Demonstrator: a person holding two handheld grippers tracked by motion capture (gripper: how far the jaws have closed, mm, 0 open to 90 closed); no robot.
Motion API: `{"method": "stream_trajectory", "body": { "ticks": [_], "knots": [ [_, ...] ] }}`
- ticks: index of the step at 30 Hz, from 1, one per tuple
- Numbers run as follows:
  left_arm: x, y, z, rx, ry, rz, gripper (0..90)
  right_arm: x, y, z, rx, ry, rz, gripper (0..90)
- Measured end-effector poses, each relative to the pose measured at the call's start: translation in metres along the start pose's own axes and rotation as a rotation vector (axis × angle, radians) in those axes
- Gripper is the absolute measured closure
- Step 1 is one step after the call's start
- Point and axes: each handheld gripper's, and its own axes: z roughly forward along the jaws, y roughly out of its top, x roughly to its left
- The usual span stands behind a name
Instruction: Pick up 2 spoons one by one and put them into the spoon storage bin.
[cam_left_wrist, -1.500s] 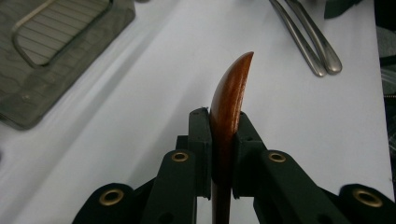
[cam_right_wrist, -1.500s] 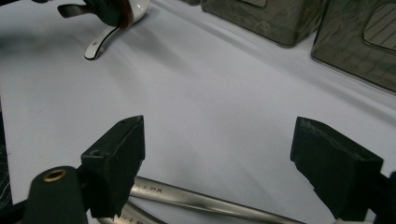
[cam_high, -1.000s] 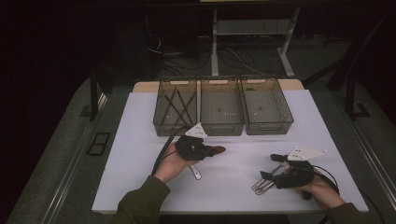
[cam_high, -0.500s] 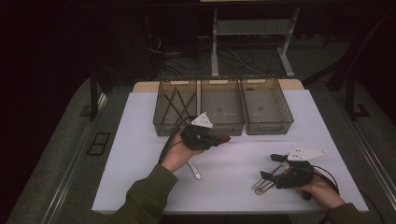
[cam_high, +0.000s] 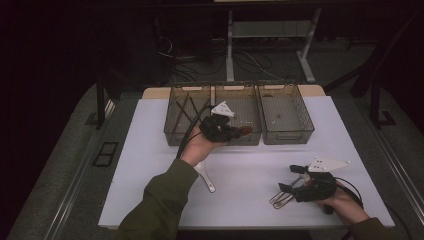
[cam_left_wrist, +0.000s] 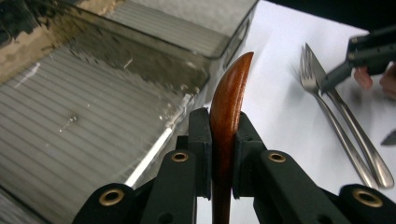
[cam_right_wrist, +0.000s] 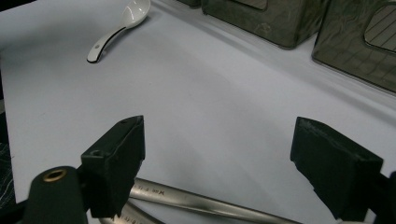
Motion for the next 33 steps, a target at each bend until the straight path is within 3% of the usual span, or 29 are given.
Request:
{"method": "stream_trajectory", "body": {
  "ticks": [10,18,28,33],
  "knots": [
    [0.013,0.028,0.013,-0.014,0.014,0.006,80.0,-0.001,0.0,-0.001,-0.004,0.003,0.004,17.4],
    [0.026,0.044,0.026,-0.059,0.028,-0.003,79.9,-0.001,0.0,-0.001,-0.004,0.006,0.006,17.3],
    [0.047,0.052,0.046,-0.123,0.044,-0.026,79.8,-0.001,0.0,0.0,0.0,0.011,0.004,17.3],
    [0.054,0.049,0.058,-0.121,0.051,-0.033,79.7,-0.001,0.0,0.0,0.0,0.013,0.004,17.3]
  ]
}}
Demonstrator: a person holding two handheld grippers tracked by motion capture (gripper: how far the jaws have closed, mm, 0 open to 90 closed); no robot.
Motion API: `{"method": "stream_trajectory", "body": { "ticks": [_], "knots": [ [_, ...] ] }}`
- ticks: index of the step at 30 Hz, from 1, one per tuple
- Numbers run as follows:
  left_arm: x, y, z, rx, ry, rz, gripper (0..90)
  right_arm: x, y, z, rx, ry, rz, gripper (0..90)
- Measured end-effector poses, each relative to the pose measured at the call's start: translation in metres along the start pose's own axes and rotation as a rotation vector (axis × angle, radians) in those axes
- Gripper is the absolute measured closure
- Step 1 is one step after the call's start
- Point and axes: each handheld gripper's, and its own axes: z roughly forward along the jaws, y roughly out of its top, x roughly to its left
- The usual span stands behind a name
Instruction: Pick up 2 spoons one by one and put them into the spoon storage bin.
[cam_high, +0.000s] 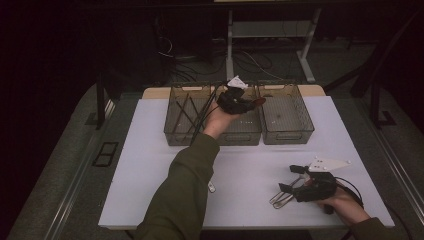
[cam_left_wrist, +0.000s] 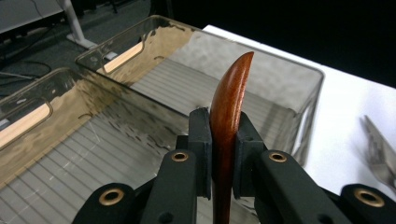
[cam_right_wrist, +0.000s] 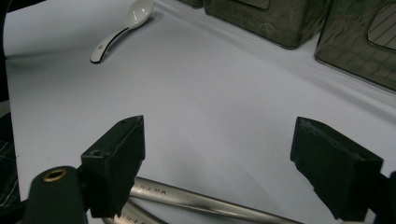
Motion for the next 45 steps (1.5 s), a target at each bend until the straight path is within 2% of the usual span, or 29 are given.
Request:
{"method": "stream_trajectory", "body": {
  "ticks": [5,7,11,14,21,34,42,44,45],
  "knots": [
    [0.005,-0.007,0.01,0.034,0.003,-0.006,79.7,-0.001,0.0,0.0,-0.003,0.001,-0.004,17.3],
    [0.003,-0.009,0.014,0.033,0.005,-0.02,79.6,-0.001,0.0,0.0,-0.005,0.002,-0.005,17.3],
    [0.001,-0.01,0.019,0.065,0.02,0.002,79.2,0.0,0.0,0.0,-0.002,0.004,-0.004,17.3],
    [0.0,-0.011,0.021,0.084,0.048,0.014,70.9,0.0,0.0,-0.001,-0.003,0.002,-0.004,17.3],
    [-0.002,-0.01,0.019,0.082,0.056,0.021,59.9,0.0,0.0,0.0,-0.002,0.002,-0.001,17.4],
    [-0.012,-0.008,0.004,0.049,0.033,0.019,42.7,0.0,0.0,0.0,0.001,0.0,-0.005,17.3],
    [-0.019,-0.02,-0.022,0.052,0.044,0.011,41.3,0.0,0.0,0.0,0.005,-0.001,-0.008,17.3],
    [-0.021,-0.025,-0.031,0.058,0.051,0.017,43.5,0.0,0.0,0.001,0.005,0.0,-0.008,17.4],
    [-0.023,-0.029,-0.035,0.047,0.051,0.006,45.5,0.001,0.0,0.001,0.005,0.0,-0.007,17.3]
  ]
}}
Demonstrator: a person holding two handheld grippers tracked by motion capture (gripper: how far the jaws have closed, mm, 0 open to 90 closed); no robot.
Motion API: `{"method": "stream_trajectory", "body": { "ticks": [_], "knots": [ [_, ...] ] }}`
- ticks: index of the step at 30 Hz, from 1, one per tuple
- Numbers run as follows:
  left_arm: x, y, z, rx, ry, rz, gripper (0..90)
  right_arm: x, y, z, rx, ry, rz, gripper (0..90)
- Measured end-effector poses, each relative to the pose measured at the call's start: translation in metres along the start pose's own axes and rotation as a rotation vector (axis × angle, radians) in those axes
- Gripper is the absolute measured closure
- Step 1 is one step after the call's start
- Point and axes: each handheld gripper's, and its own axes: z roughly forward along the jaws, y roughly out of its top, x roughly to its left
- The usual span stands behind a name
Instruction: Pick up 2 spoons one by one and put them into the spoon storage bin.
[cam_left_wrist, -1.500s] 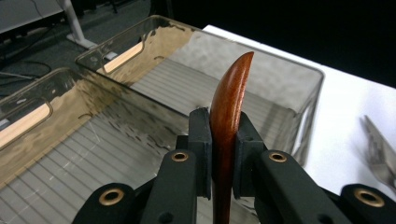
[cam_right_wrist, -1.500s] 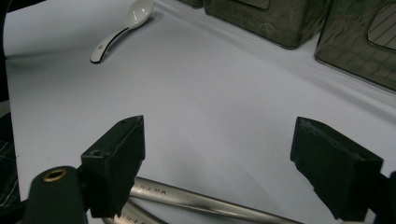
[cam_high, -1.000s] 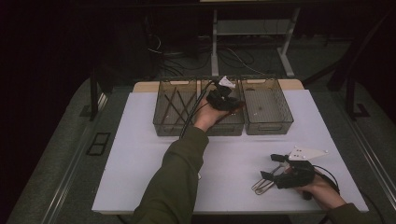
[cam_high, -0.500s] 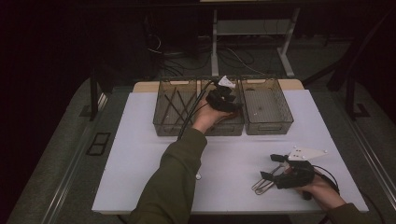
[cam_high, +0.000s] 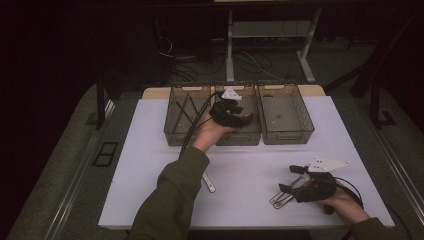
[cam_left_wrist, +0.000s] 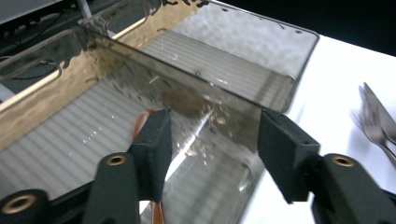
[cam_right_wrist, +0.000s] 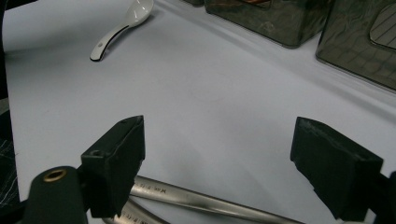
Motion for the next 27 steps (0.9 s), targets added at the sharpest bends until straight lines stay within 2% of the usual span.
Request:
{"method": "stream_trajectory", "body": {
  "ticks": [6,7,9,18,22,27],
  "knots": [
    [-0.01,-0.024,-0.023,0.033,0.024,0.013,55.0,0.0,0.0,0.001,0.004,-0.002,-0.002,17.3],
    [-0.01,-0.028,-0.028,0.049,0.023,0.032,57.9,0.0,0.0,0.001,0.004,-0.003,-0.002,17.3],
    [-0.013,-0.037,-0.033,0.06,0.041,0.021,60.5,0.0,0.0,0.001,0.003,-0.004,-0.002,17.3],
    [-0.019,-0.076,-0.052,0.135,0.04,0.02,79.5,0.0,0.0,0.002,0.009,-0.008,-0.001,17.4],
    [-0.019,-0.091,-0.058,0.16,0.036,0.0,87.3,0.0,0.0,0.002,0.009,-0.009,0.0,17.3],
    [-0.012,-0.11,-0.062,0.196,0.048,-0.028,88.5,0.0,0.0,0.002,0.008,-0.01,-0.001,17.3]
  ]
}}
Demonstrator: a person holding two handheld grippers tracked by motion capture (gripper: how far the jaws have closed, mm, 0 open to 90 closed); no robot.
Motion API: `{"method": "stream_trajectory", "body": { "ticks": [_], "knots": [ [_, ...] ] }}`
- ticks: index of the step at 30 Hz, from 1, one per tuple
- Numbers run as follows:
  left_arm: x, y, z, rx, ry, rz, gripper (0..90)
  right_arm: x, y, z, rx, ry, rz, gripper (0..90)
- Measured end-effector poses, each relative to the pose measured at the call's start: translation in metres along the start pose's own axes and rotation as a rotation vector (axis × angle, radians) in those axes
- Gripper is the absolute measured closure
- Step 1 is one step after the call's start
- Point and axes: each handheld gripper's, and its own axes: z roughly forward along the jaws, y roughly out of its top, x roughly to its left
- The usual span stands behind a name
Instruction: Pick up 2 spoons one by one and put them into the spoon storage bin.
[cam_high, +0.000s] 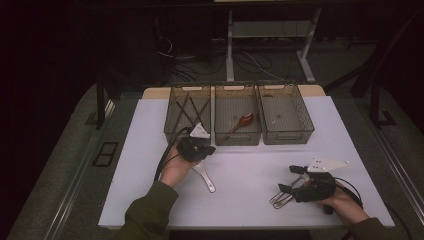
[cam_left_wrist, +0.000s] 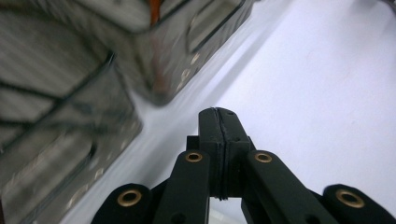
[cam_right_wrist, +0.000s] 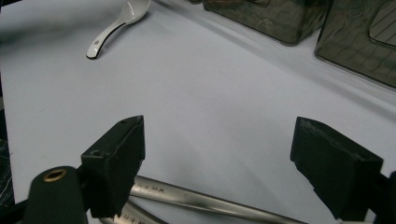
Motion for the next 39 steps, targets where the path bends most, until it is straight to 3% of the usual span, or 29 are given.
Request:
{"method": "stream_trajectory", "body": {
  "ticks": [8,14,27,39],
  "knots": [
    [0.007,-0.015,0.004,0.046,0.025,-0.018,88.4,0.0,0.0,0.001,0.004,-0.005,0.0,17.3],
    [0.008,-0.017,0.008,0.073,0.038,0.0,88.4,0.0,-0.001,0.001,0.005,-0.002,-0.002,17.3],
    [0.007,-0.02,0.005,0.083,0.042,0.0,88.3,0.0,0.0,0.0,0.003,-0.003,0.0,17.3],
    [0.011,-0.034,-0.011,0.088,0.051,-0.018,88.2,0.0,-0.001,0.0,0.005,-0.004,0.002,17.4]
  ]
}}
